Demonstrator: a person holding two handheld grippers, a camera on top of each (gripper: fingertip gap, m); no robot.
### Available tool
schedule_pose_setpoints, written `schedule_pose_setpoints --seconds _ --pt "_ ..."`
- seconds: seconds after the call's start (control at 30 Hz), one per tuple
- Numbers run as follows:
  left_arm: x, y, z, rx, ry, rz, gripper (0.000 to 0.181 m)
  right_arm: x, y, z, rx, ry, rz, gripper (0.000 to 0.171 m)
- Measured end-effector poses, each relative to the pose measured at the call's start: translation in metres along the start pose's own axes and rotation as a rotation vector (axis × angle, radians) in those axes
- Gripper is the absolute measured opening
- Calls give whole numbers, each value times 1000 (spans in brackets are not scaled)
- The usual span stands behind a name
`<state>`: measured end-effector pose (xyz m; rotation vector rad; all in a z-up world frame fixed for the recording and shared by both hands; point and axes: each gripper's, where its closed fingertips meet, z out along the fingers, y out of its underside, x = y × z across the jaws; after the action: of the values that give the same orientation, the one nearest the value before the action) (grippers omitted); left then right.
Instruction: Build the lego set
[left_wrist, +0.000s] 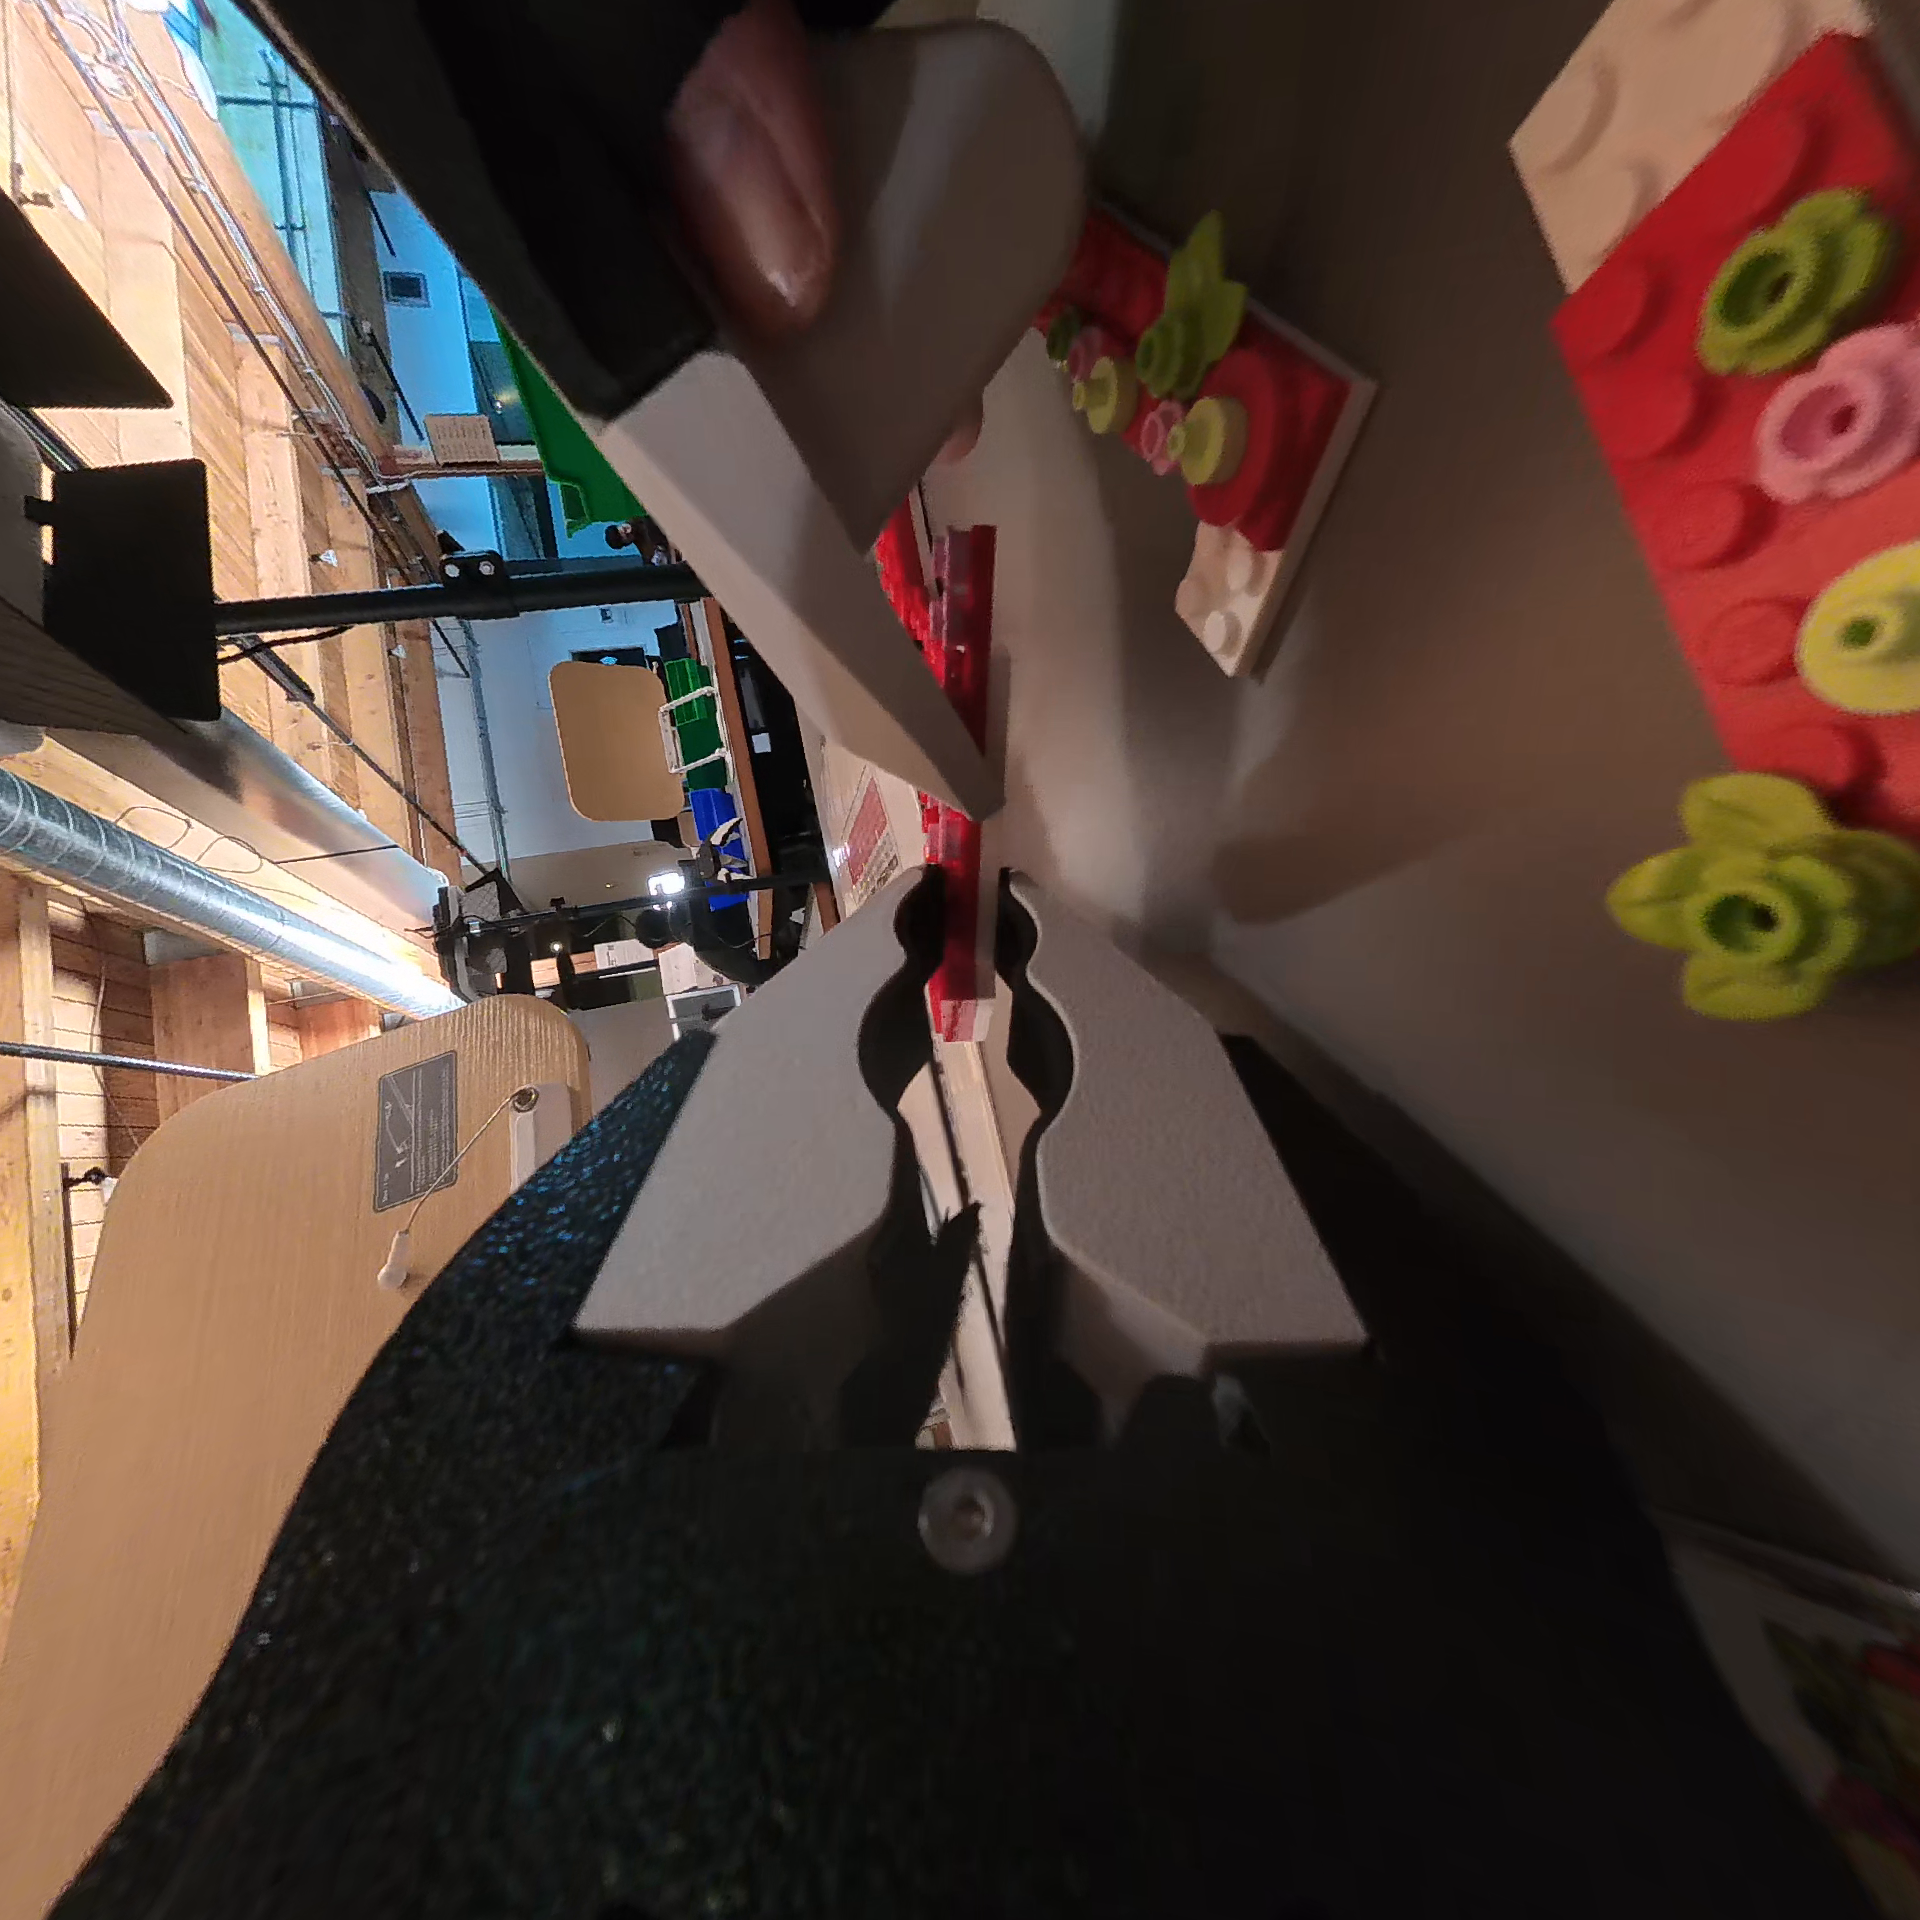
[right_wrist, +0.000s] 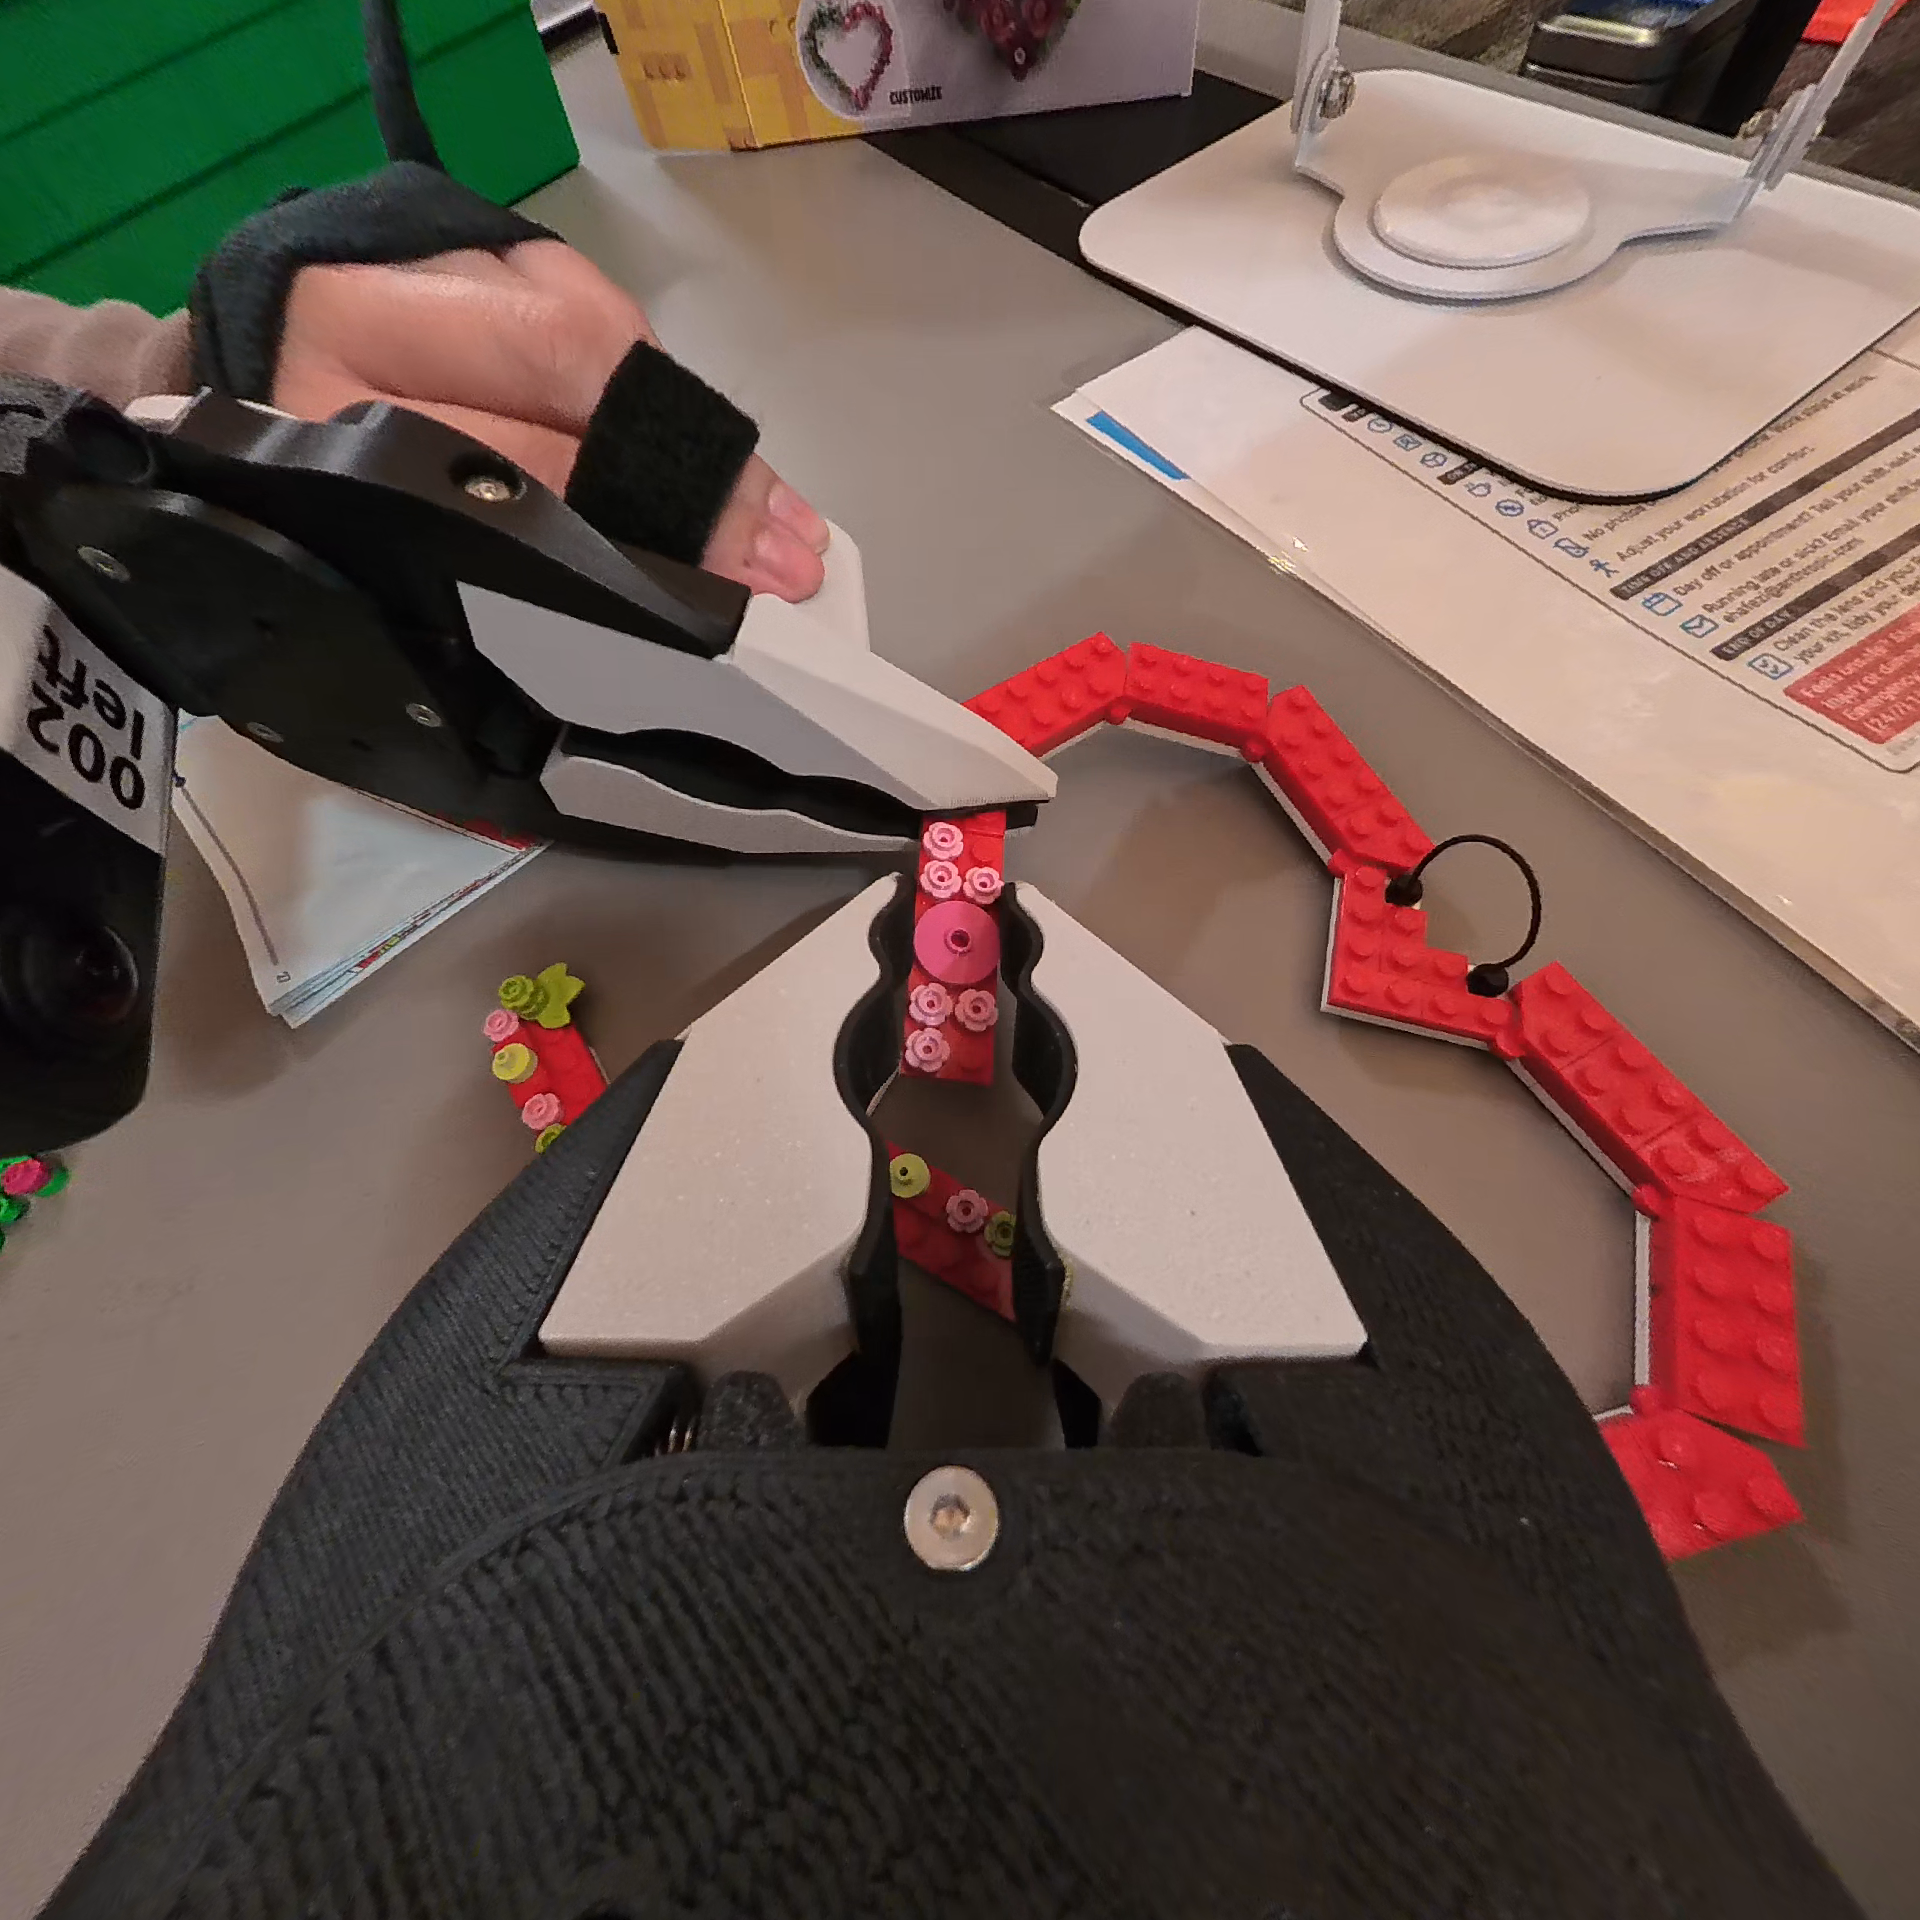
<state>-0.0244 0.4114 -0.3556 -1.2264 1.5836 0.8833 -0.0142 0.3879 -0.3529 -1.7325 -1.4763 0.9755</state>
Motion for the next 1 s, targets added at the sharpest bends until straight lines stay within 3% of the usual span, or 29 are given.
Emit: schedule_pose_setpoints --seconds 0.03,0.3,0.37,0.43,0.67,0.8,1.0 --pt "0 0 0 -3 2 8 5 0 0 0 -2 1 -2 14" --pt "-1 -1 -1 44 14 -76 8 0 -1 0 10 3 -8 14" --pt "2 6 -2 27 53 -130 40 1 -3 -1 15 12 -22 14" --pt "-1 15 -3 10 55 -168 42 1 -3 -1 19 10 -23 14" --pt "-2 22 -4 5 6 -72 12 -1 -4 -1 33 -14 -12 14" --pt "-2 23 -3 -12 12 -83 9 -1 -6 -1 44 -1 -56 15" --pt "-4 25 -2 -30 50 -135 9 -7 -22 -3 76 150 -426 39"
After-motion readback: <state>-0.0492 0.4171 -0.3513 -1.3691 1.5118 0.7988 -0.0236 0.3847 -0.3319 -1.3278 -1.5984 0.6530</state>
